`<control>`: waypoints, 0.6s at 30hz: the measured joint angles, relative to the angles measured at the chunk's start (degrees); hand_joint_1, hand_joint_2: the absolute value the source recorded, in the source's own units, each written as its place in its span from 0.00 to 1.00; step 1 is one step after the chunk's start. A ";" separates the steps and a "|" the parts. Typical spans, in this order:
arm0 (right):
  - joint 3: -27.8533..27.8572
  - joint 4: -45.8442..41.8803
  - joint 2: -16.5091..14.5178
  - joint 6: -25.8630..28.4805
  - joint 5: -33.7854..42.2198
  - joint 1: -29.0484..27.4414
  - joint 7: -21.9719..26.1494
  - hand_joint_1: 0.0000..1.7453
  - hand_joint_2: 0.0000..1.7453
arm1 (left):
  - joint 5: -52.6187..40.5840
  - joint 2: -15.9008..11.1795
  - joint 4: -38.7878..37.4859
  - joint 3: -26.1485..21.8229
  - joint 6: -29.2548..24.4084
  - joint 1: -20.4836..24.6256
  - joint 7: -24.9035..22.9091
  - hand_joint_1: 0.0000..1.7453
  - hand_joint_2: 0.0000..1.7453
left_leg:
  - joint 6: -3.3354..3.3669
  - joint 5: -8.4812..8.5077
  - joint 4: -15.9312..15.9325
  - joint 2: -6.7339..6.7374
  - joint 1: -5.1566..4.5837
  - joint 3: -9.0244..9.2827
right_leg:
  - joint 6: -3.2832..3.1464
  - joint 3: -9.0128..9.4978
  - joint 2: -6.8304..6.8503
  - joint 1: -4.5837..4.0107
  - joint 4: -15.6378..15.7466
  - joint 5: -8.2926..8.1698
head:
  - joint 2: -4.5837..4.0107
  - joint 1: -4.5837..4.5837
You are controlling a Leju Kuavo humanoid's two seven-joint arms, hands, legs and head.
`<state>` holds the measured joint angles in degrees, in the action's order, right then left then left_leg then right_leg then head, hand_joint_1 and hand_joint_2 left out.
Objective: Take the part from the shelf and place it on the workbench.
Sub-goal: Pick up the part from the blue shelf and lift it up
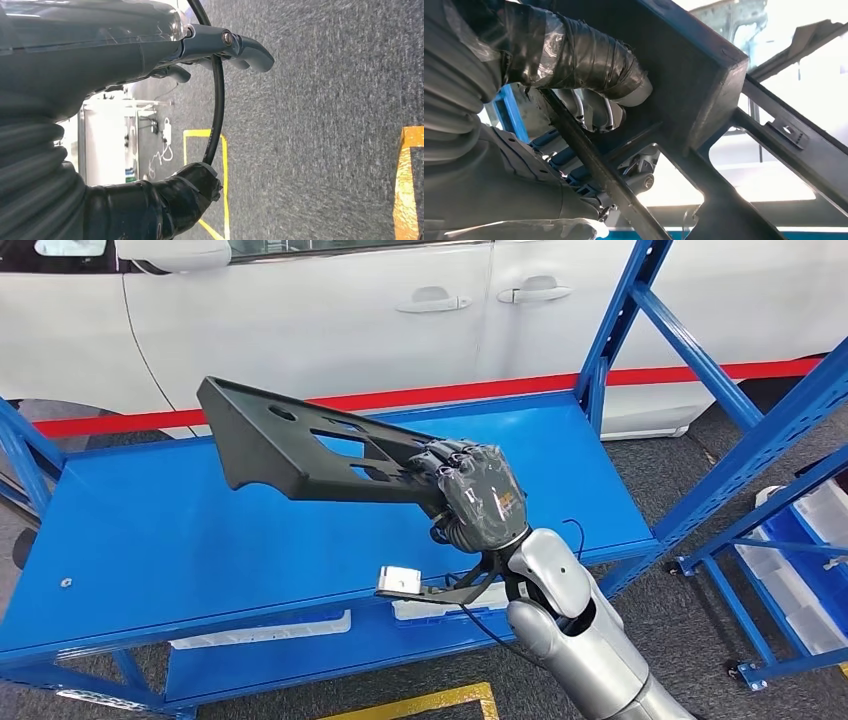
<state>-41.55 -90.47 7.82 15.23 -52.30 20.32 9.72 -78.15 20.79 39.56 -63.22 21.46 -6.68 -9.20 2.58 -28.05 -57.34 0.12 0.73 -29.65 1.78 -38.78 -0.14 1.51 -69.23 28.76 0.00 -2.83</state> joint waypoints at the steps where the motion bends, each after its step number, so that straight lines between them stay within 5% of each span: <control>1: 0.00 -0.22 0.20 0.34 -0.27 0.01 0.09 1.00 1.00 | -0.39 0.02 -0.03 0.02 0.10 0.00 0.36 0.00 1.00 | -0.32 -0.30 -0.35 -0.07 -0.01 -0.14 | -0.05 2.01 0.03 0.04 3.68 -1.35 | 0.00 -0.01; 3: 0.00 -0.88 0.67 0.84 -0.74 -0.05 0.55 1.00 1.00 | -1.05 0.04 -0.06 0.10 0.46 0.00 0.97 0.00 1.00 | -1.02 -0.75 -1.05 -0.21 -0.11 -0.49 | -0.51 4.26 -0.01 -0.20 8.12 -2.42 | 0.00 0.00; 7: -0.04 -2.21 1.65 1.24 -0.95 -0.19 2.13 1.00 1.00 | -1.86 -0.02 -0.07 0.51 1.19 -0.05 1.89 0.00 1.00 | -2.17 -1.51 -2.00 -0.27 0.00 -1.09 | -2.07 3.86 -0.05 -0.42 8.88 -2.58 | 0.00 0.04; 11: -0.86 -3.79 2.77 4.04 -2.26 -0.05 4.65 1.00 1.00 | -3.09 -0.19 -0.08 1.28 1.48 -0.02 3.09 0.00 1.00 | -2.89 -9.07 -12.99 -0.22 0.18 -5.41 | -3.47 2.63 0.30 -0.50 9.22 -3.68 | 0.00 0.07; 13: -1.80 -4.44 3.63 5.95 -3.44 0.07 5.18 1.00 1.00 | -4.12 -0.28 -0.14 1.34 1.27 0.04 3.70 0.00 1.00 | -2.93 -10.21 -16.82 -0.22 0.18 -6.34 | -3.60 1.71 0.38 -0.74 9.05 -4.24 | 0.00 0.07; 14: -2.26 -4.68 4.05 6.59 -3.84 0.16 5.24 1.00 1.00 | -4.62 -0.32 -0.22 1.34 1.11 0.09 3.95 0.00 1.00 | -2.79 -9.20 -15.70 -0.22 0.17 -5.31 | -3.58 1.28 0.38 -0.85 8.95 -4.54 | 0.00 0.07; 18: -3.34 -5.58 5.29 8.08 -4.38 0.62 5.30 1.00 1.00 | -5.98 -0.54 -0.51 1.32 0.78 0.58 4.72 0.00 1.00 | -1.72 -4.11 -1.79 -0.23 -0.26 2.81 | -2.86 0.23 0.40 -1.09 8.90 -6.01 | 0.00 0.06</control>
<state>-44.89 -96.05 13.11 23.31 -56.67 20.94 15.02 -84.14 20.25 39.05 -61.89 22.25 -6.10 -4.48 0.86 -32.16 -59.14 -0.11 0.47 -26.84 -1.09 -38.55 0.26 0.42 -60.33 22.74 0.00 -2.77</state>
